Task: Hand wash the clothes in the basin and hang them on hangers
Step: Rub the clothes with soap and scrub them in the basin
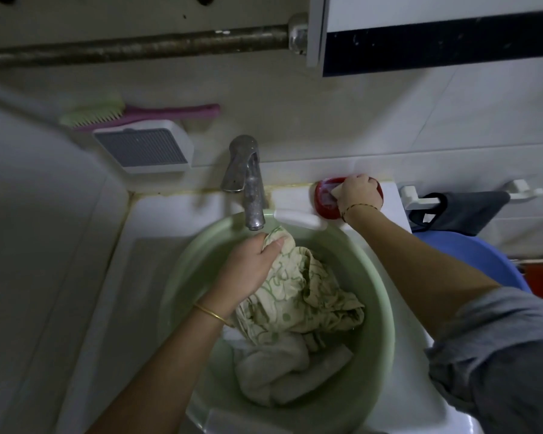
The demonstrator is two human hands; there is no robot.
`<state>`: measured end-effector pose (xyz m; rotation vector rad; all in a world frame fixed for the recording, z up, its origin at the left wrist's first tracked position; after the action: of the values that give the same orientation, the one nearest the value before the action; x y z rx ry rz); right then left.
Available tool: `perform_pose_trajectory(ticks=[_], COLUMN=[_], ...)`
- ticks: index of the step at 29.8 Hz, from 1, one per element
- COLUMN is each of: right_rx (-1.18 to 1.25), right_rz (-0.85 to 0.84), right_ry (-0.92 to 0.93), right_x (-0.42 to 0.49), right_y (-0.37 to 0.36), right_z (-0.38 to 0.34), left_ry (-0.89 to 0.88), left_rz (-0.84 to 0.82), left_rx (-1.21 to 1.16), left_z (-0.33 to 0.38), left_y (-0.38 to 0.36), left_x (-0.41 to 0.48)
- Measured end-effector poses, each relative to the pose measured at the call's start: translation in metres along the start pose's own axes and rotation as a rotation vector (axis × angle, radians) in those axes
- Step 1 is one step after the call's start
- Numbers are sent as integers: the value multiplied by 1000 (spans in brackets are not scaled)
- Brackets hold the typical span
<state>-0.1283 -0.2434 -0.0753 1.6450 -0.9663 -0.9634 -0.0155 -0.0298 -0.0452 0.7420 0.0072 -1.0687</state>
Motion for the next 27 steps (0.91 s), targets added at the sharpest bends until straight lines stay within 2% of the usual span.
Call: perform_pose_trajectory(ticks=[6, 11, 15, 16, 21, 27], right_rx=[8, 263, 463, 450, 41, -148], right_rz=[26, 202, 76, 33, -97, -304], right_ry=[71, 201, 298, 311, 404, 317], right_x=[-9, -34, -90, -105, -146, -160], right_y=[8, 29, 2, -9, -68, -104], right_z=[12, -1, -14, -13, -9, -19], left_ry=[-6, -4, 25, 60, 269, 314], left_rz=[-8, -12, 7, 6, -34, 58], left_rx=[-17, -38, -84, -118, -422, -442], left_z=[-1, -4, -11, -16, -38, -52], left_y=[-1, 1, -2, -3, -5, -3], left_x=[-3, -7, -14, -15, -29, -52])
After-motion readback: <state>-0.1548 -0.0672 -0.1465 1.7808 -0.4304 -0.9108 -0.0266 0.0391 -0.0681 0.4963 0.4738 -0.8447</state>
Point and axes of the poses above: each hand's wrist, its own x-axis towards the middle knuckle, its own y-axis out of the back of the hand, z = x × y, the point moved 4 cm from there along x, towards the middle knuckle, and after that the axes turned 8 degrees about y, right-handed, at the moved point
